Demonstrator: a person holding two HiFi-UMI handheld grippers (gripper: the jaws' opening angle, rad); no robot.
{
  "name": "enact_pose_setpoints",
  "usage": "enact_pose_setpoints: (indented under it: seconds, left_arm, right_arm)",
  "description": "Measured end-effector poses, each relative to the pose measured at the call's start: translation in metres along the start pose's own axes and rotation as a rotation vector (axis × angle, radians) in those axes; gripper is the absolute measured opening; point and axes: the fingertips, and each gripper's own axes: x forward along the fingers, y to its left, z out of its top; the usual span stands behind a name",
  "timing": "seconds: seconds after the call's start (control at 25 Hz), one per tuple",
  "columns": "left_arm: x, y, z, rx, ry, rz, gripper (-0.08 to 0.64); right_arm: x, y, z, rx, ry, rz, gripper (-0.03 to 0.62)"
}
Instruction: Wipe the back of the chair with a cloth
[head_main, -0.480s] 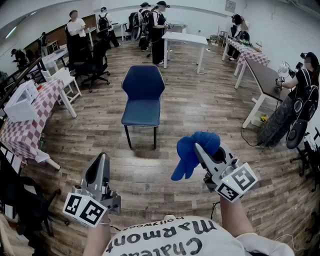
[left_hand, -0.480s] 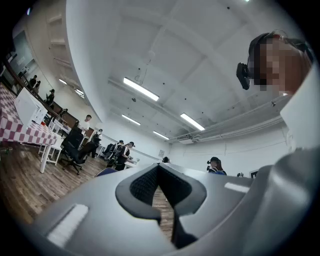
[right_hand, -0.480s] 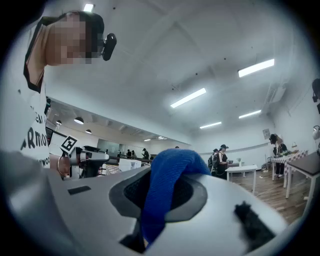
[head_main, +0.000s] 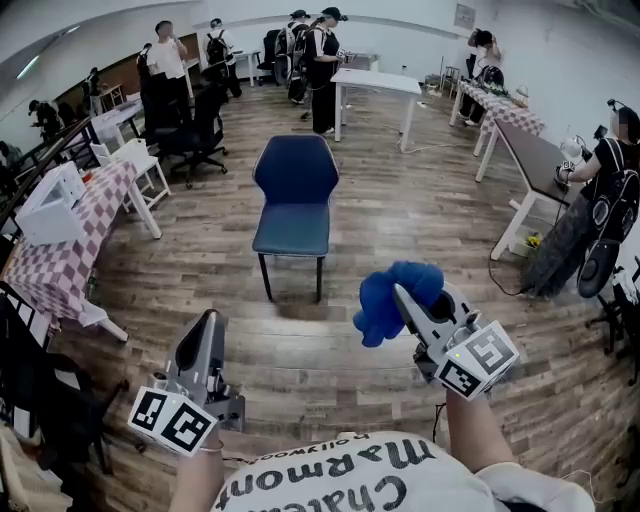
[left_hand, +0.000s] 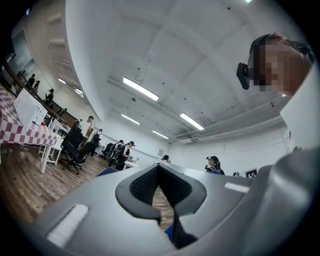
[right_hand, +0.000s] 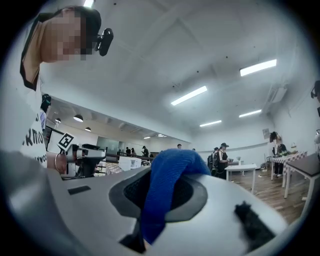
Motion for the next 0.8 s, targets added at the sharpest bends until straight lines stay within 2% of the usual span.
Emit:
enact_pose_setpoints:
  seconds: [0.16, 0.4, 0.52, 0.8]
  left_arm:
    - [0.003, 0.001, -0.003, -0.006, 0.054, -0.05, 0.009]
    - [-0.002, 0.007, -0.001, 0.054, 0.051, -0.075, 0.009]
    - [-0.007, 0.015, -0.012, 0.051, 0.081, -0.09, 0.009]
    - [0.007, 0.037, -0.014, 0.024, 0.12, -0.114, 0.008]
  right_arm:
    - [0.005, 0.002, 0.004, 0.033, -0.009, -0.031, 0.064]
    - [0.004, 0.005, -0.007, 0.03, 0.035, -0.103, 0.064]
    - [0.003, 0.006, -0.015, 0.043, 0.056, -0.145, 0.064]
    - [0.044, 0.005, -0.033, 0.051, 0.077, -0.122, 0.064]
